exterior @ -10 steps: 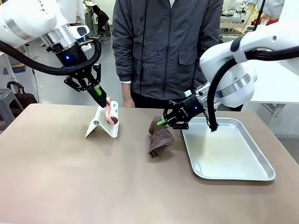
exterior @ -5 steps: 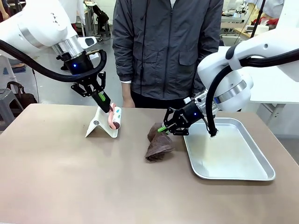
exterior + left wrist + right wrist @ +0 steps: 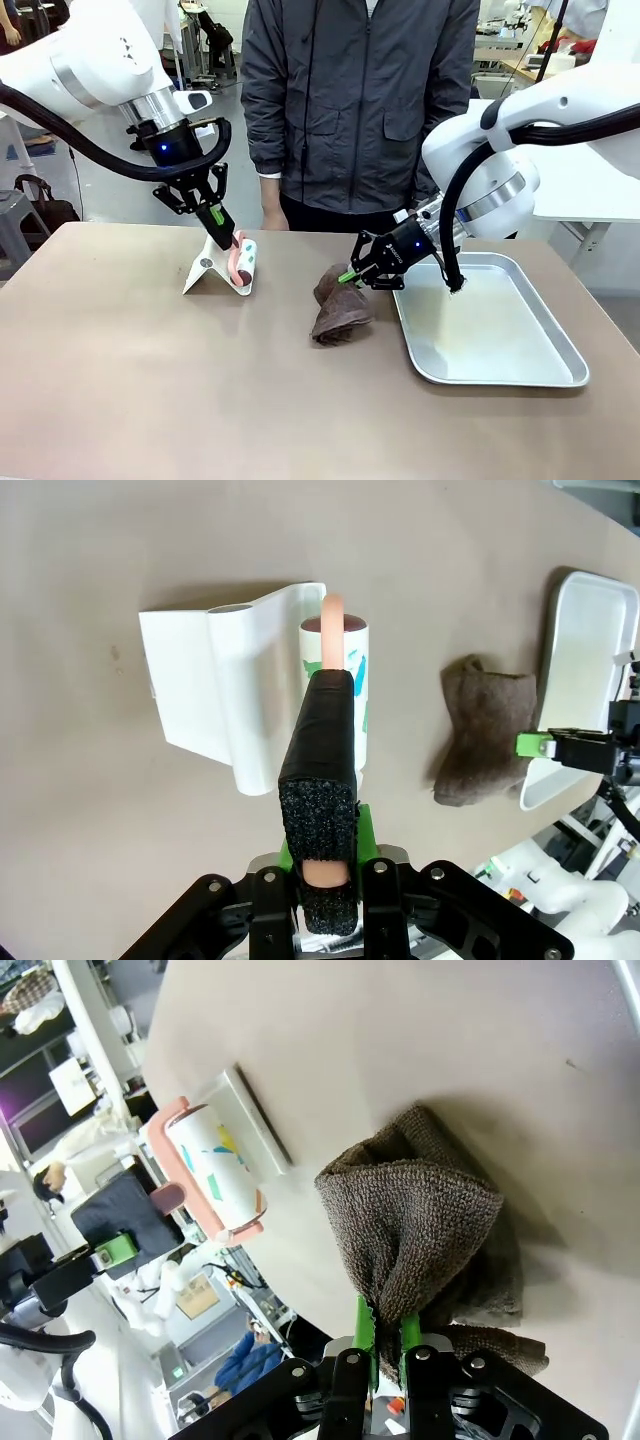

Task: Clean the surface of the table.
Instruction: Return the Lint Roller and towel to their original positions.

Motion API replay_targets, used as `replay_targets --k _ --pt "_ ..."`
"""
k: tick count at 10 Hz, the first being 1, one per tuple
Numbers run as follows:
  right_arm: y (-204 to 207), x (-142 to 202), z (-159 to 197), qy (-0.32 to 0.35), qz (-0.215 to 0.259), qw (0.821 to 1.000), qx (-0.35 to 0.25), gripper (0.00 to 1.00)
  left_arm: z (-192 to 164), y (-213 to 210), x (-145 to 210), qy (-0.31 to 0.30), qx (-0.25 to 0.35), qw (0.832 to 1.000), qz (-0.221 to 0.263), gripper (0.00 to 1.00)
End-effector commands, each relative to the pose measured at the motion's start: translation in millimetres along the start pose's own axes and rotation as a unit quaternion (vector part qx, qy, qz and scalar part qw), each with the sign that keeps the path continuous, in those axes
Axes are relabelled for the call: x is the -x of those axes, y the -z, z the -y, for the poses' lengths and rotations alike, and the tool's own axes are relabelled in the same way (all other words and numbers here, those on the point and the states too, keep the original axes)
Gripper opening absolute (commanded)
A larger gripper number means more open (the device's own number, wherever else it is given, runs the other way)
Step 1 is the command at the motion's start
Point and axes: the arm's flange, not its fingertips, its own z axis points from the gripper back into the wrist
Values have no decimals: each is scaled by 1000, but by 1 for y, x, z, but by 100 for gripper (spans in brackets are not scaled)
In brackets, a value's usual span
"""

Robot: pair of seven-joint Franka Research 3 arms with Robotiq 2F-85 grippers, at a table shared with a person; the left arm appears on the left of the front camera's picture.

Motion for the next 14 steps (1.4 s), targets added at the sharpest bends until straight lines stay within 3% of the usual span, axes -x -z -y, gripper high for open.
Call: replay_targets --k 1,8,14 --pt "-1 -4 -3 3 -9 1000 5 11 4 -1 -7 -15 -20 1000 -2 22" --pt "1 -4 -4 0 -29 1000 7 11 0 5 -9 -37 -4 999 24 22" --pt "1 -4 -2 -4 -52 999 2 11 0 12 -8 -28 -18 999 14 22"
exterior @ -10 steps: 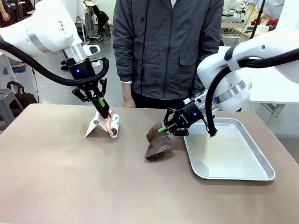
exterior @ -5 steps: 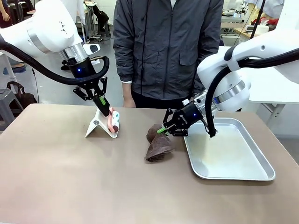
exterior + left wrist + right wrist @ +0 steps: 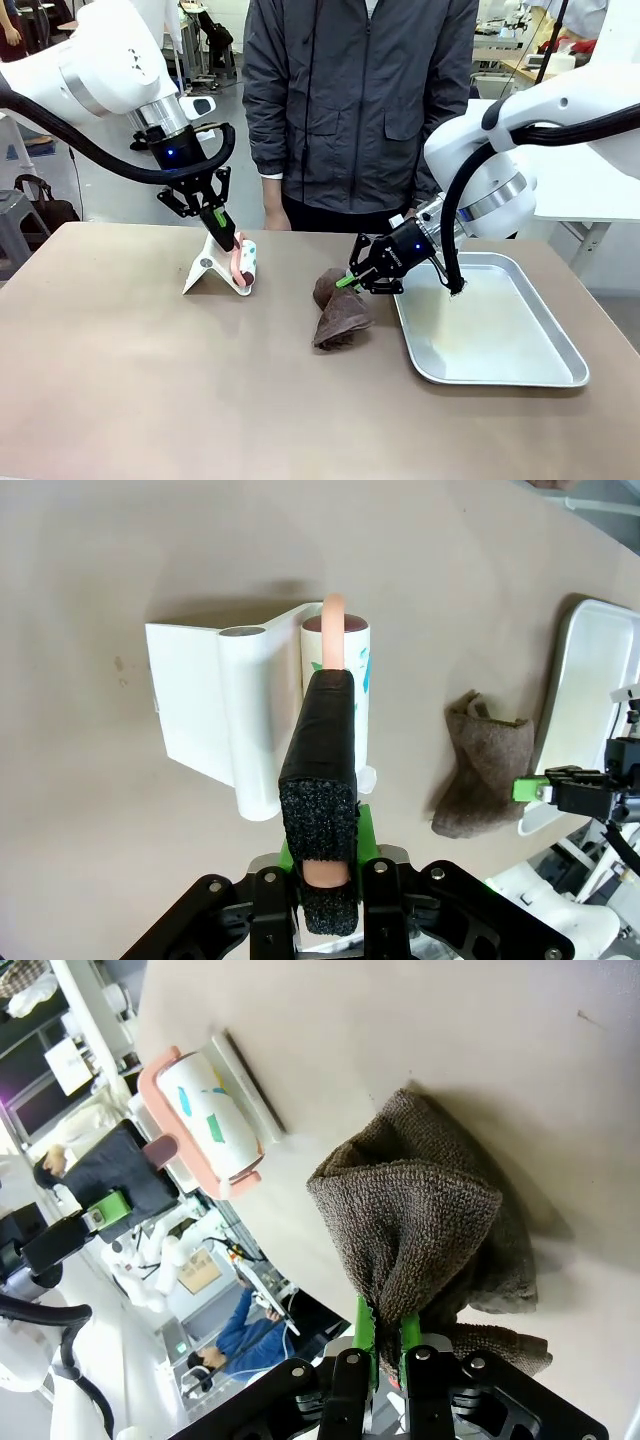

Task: Clean the surface of the table.
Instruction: Return the Lint Roller and towel to their original positions.

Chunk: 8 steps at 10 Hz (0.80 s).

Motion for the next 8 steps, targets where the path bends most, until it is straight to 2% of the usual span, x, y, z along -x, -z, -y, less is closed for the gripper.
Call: replay_targets --k 1,8 --pt "-4 -7 -5 -9 -16 1000 3 11 -1 3 -1 -1 -15 1000 2 22" --pt "-3 -7 -3 -14 -25 1000 -2 11 1 13 -3 -5 -26 1000 -12 22"
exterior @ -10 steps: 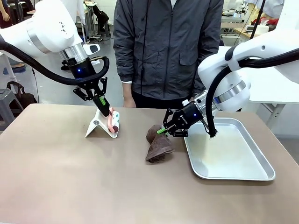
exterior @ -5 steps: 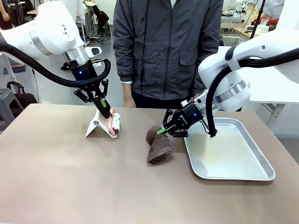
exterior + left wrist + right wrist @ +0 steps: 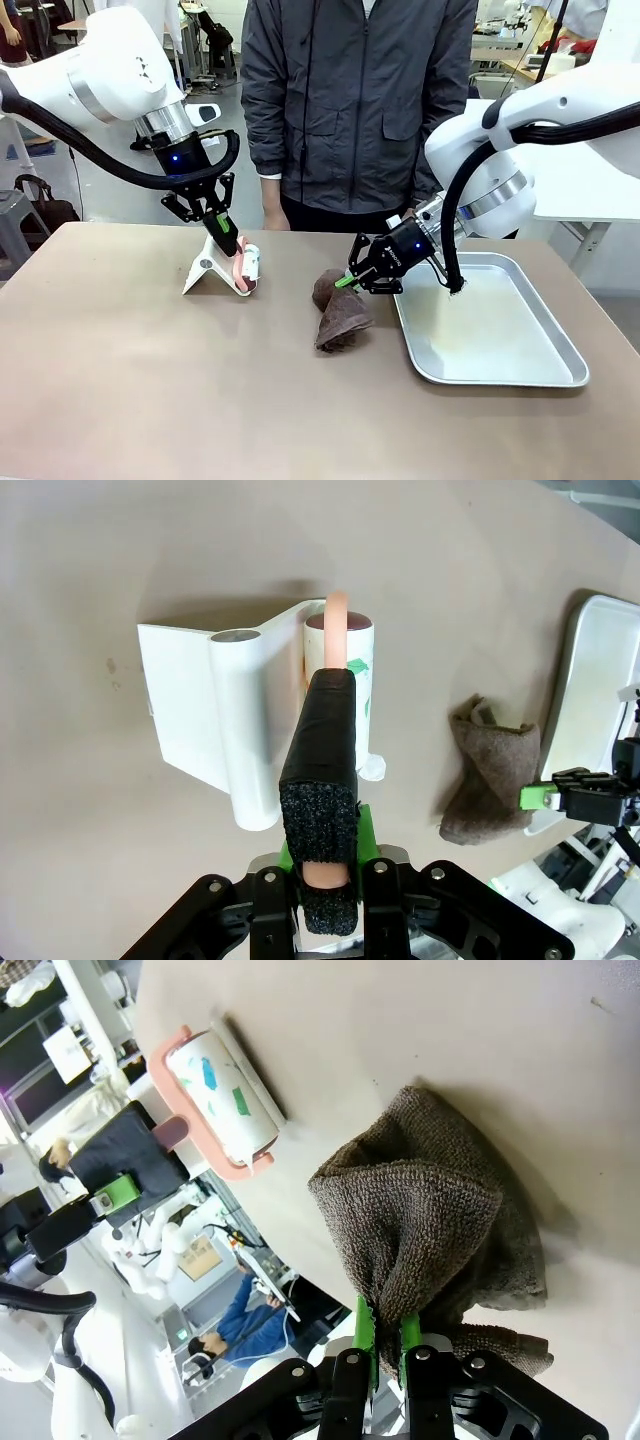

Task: Clean the surface of the table.
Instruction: Return the Lint Roller and towel to their original positions.

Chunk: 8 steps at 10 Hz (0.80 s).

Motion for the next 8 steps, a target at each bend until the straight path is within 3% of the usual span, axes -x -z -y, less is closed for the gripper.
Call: replay_targets --k 1,2,3,4,6,7,8 --pt "-4 -6 -2 -11 -7 1000 4 11 -1 2 -2 -12 -23 1000 -4 27" --pt "-4 -6 -2 -6 -8 1000 3 68 -2 1 -2 -14 -27 1000 -1 78" --pt "-4 -7 -1 -3 -13 1000 5 68 -3 -4 -2 -21 -29 999 9 84" --pt "-4 -7 0 -2 -14 1000 5 100 -5 -9 -1 -28 -30 999 20 100" --pt "-5 -9 1 3 -17 1000 4 100 -14 -23 2 -44 -25 998 39 100" --pt "-5 -10 2 4 -17 1000 6 92 -19 -29 5 -53 -22 997 45 100" --pt "-6 -10 2 5 -16 1000 8 100 -25 -35 9 -61 -17 997 51 100"
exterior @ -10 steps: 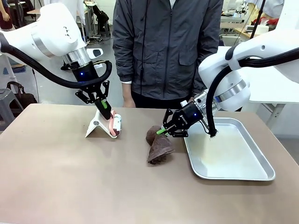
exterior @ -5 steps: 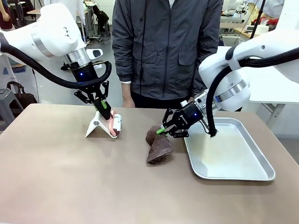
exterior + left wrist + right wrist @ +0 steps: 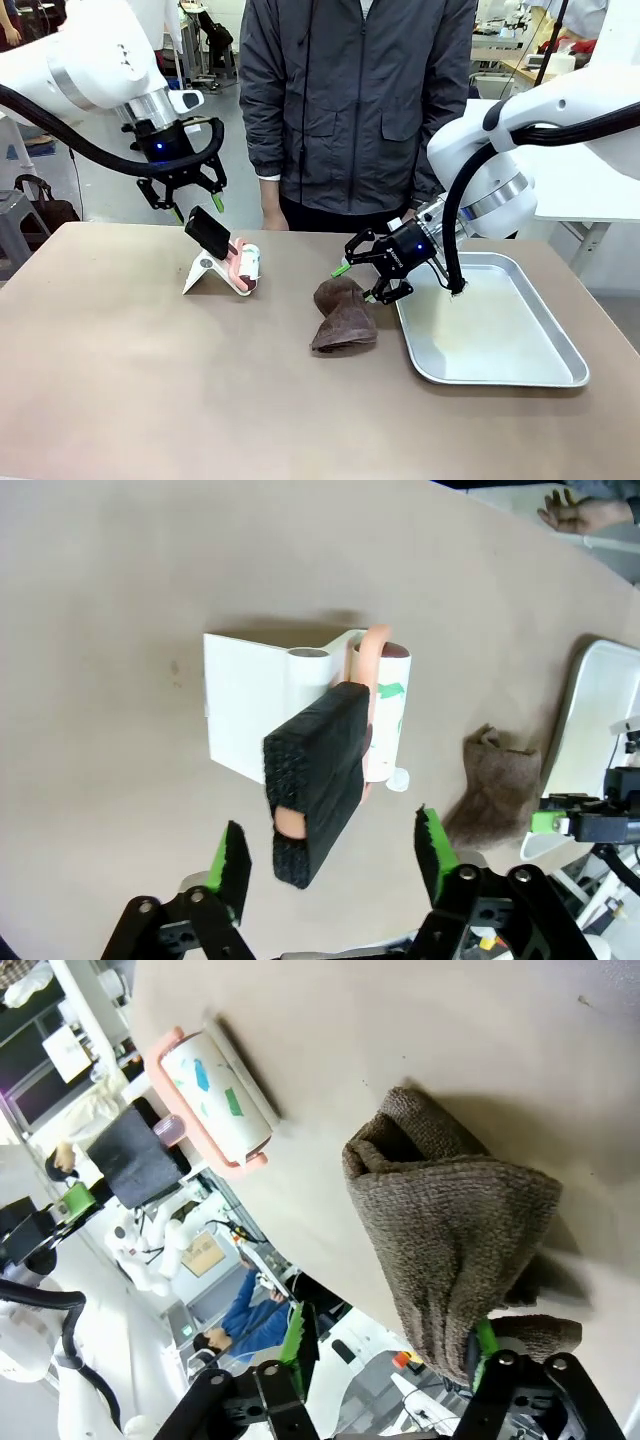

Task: Clean the surface of the table.
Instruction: Return the Lint Roller and towel to their original positions.

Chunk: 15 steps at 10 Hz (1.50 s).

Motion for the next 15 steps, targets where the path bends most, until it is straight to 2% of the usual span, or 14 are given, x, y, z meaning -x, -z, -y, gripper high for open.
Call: replay_targets --k 1,3,6,8,10,11,13,15 --pt "-8 -4 -3 -2 -1 1000 14 100 -11 -9 14 -24 -1 1000 20 100" --pt "-22 1 0 7 18 999 29 100 -26 -28 32 -26 18 999 33 100" --pt "-58 19 6 30 73 993 88 100 -50 -54 65 -21 61 997 45 100" --pt "-82 36 14 44 74 988 126 100 -66 -65 83 -14 87 996 34 100" --pt "-101 55 23 23 76 993 91 100 -79 -72 95 -15 113 993 31 100" --pt "-111 67 33 5 71 995 64 100 -96 -77 105 -6 146 989 19 100" --pt "-142 89 65 -31 46 998 -29 100 -135 -79 129 5 228 974 8 100" --pt "-173 110 94 -68 38 988 -136 100 -168 -63 138 -9 287 958 -17 100"
